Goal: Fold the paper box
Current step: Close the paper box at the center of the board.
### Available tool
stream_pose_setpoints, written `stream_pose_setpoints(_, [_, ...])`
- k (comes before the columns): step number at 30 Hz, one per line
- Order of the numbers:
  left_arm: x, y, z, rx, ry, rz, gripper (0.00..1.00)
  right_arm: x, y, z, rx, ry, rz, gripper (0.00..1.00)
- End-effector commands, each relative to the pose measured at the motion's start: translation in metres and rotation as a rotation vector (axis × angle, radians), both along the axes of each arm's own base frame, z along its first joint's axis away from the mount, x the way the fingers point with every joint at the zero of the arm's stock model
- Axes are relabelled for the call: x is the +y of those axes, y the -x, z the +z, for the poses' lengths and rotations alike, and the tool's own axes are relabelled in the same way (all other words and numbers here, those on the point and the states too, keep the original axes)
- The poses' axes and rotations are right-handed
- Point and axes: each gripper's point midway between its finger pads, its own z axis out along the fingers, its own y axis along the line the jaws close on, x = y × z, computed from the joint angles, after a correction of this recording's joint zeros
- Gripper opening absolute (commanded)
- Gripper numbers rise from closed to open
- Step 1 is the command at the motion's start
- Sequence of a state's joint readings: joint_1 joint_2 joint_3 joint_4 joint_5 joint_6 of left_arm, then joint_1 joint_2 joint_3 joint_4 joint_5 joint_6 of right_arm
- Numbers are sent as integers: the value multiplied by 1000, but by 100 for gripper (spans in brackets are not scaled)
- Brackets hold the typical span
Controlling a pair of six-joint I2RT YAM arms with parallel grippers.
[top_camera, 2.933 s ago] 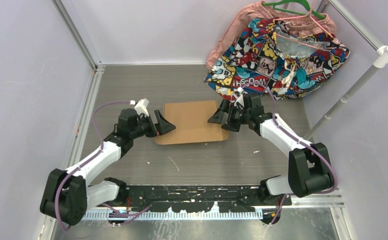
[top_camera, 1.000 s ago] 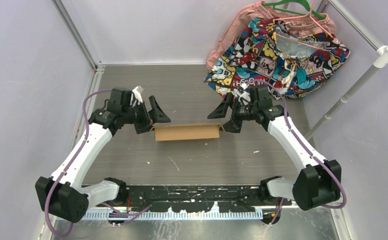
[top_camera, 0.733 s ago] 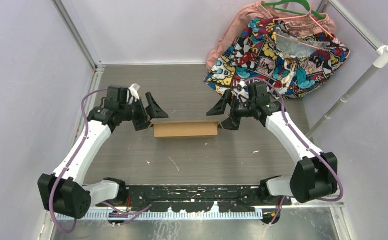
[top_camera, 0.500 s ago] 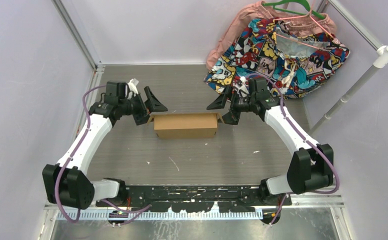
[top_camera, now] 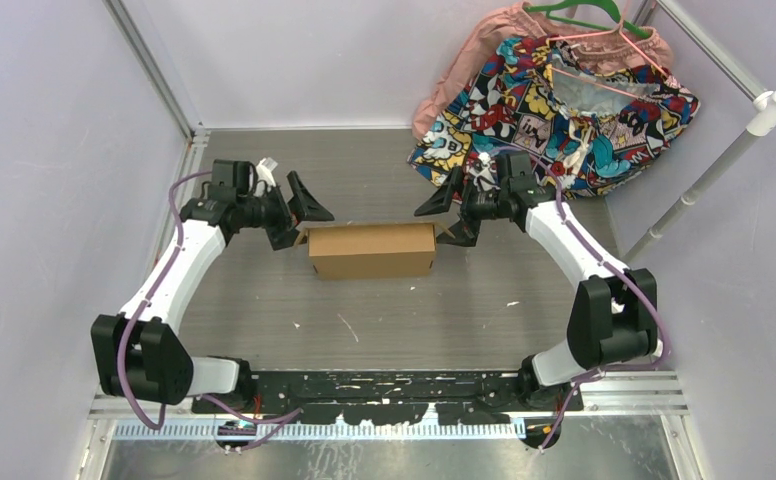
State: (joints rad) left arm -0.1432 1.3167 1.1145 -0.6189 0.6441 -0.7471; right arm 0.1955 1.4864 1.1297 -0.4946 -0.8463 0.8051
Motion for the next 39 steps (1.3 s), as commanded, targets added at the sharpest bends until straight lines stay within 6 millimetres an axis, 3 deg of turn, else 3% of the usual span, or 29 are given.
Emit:
stream_pose_setpoints(1, [6, 3, 0, 7, 3, -14, 100, -5, -5, 12, -42, -18, 16, 100])
stream_pose_setpoints(6, [18, -8, -5, -2, -25, 23, 100, -11, -15, 4, -32, -13, -2, 100])
stream_pose_setpoints(12, [19, -21, -3, -4, -26, 19, 100, -15, -28, 0, -47, 7, -24, 100])
stream_pose_setpoints(19, [17, -23, -1, -15, -18, 7, 100, -23, -36, -8, -63, 65, -52, 100])
stream_pose_setpoints(28, [17, -25, -2, -19, -16, -3, 100, -61, -57, -11, -159, 247, -199, 100])
stream_pose_setpoints(34, [17, -27, -2, -17, -10, -6, 100, -92, -63, 2, -333, 409, -290, 98])
stream_pose_setpoints(36, [17, -28, -2, -17, -9, -7, 100, -109, -62, 17, -449, 492, -338, 82])
stream_pose_setpoints(39, [17, -28, -2, -16, -7, -10, 100, -129, -54, 39, -630, 620, -402, 76])
